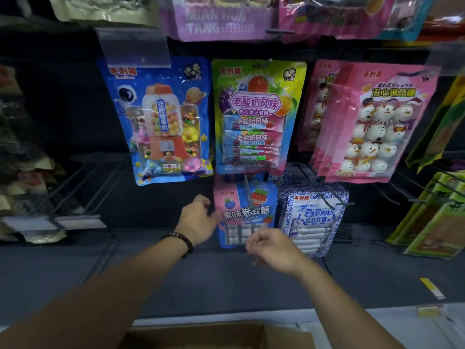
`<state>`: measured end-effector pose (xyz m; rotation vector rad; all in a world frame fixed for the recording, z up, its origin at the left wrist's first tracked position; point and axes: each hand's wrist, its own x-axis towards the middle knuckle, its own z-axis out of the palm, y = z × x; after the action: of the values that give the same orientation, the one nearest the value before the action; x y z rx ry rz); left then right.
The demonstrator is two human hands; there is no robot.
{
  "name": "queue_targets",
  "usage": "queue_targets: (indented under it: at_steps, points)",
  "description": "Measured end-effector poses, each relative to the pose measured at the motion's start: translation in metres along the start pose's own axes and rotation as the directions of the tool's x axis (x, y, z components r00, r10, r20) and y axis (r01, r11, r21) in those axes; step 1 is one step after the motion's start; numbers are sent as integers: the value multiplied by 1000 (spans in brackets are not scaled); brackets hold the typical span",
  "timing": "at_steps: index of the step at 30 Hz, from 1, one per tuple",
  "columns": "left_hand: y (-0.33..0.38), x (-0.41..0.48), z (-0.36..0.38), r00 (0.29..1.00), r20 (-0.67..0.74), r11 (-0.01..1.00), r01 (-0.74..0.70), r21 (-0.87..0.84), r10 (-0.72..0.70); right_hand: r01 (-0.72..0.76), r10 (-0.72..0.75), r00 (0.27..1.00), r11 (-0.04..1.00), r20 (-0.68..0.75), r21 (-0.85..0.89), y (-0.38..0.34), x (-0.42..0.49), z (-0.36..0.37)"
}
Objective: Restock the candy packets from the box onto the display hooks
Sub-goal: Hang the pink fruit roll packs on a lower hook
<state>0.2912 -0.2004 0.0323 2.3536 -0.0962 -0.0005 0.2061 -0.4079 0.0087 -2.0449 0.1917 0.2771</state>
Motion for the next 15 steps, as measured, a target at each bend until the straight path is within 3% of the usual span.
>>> queue_targets:
  at_steps: [3, 5, 7, 10, 13, 15]
  points:
    - [-31, -36, -29, 981, 192, 994, -16, 104, -4, 6, 3, 997, 993, 72, -116, -5, -16, 22]
    - [-51, -65, -56, 947, 314, 955, -149, 256, 64, 6, 11, 994, 988, 107, -156, -11, -24, 41]
    - [-72, -96, -85, 862, 500, 871, -305, 386, 81, 17, 13, 988, 982, 155, -190, -16, -30, 67]
    - [-96, -141, -123, 651, 757, 796, -426, 429, -59, 16, 59, 956, 967, 286, -253, -15, -35, 104]
    - [-117, -175, -145, 511, 829, 824, -354, 442, -225, -104, 201, 909, 958, 366, -268, -3, -38, 136]
    - [-132, -185, -147, 498, 821, 801, -352, 485, -279, -228, 294, 894, 948, 337, -221, 16, -38, 163]
